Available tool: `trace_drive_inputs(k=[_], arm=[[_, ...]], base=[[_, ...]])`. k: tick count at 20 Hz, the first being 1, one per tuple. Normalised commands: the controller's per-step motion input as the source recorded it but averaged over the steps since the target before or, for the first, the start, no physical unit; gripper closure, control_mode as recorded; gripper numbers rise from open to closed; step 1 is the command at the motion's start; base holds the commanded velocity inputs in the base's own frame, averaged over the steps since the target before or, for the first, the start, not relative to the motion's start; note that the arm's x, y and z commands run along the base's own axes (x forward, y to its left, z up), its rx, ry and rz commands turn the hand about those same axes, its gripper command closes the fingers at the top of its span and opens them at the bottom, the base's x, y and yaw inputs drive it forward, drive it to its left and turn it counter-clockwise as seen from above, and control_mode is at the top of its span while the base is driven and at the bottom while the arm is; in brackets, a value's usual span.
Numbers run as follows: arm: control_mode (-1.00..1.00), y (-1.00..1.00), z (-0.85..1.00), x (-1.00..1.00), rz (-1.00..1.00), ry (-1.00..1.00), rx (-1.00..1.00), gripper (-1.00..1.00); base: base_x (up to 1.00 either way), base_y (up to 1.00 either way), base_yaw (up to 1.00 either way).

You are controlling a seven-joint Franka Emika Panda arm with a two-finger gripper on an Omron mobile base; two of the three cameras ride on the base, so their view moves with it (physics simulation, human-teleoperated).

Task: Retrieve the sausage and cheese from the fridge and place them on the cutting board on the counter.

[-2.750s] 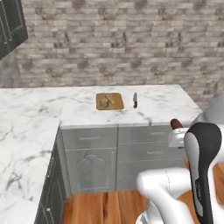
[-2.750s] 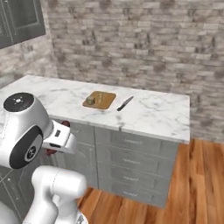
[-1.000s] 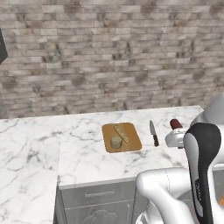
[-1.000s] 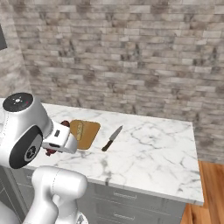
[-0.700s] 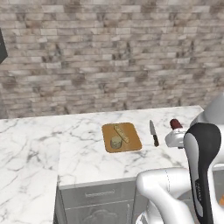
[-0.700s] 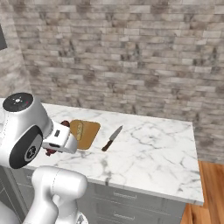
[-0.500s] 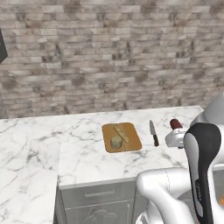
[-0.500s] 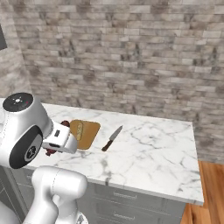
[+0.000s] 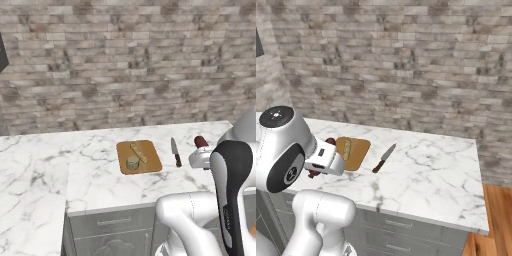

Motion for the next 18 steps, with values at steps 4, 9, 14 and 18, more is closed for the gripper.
trace_drive_inputs(k=[4, 9, 14, 18], arm=[[-1.00, -0.17, -0.01, 0.16, 0.05, 0.02, 0.01, 1.00], [-1.00, -0.37, -0.06, 0.73, 0.18, 0.15, 0.05, 1.00], [-1.00, -0.02, -0.05, 0.95, 0.08, 0.16, 0.03, 1.00], [-1.00, 0.44, -0.38, 0.81, 0.02, 0.05, 0.00, 1.00]], base=[[0.00, 0.00, 0.00], [0.00, 0.00, 0.00], [0.00, 0.00, 0.00], [0.00, 0.00, 0.00]])
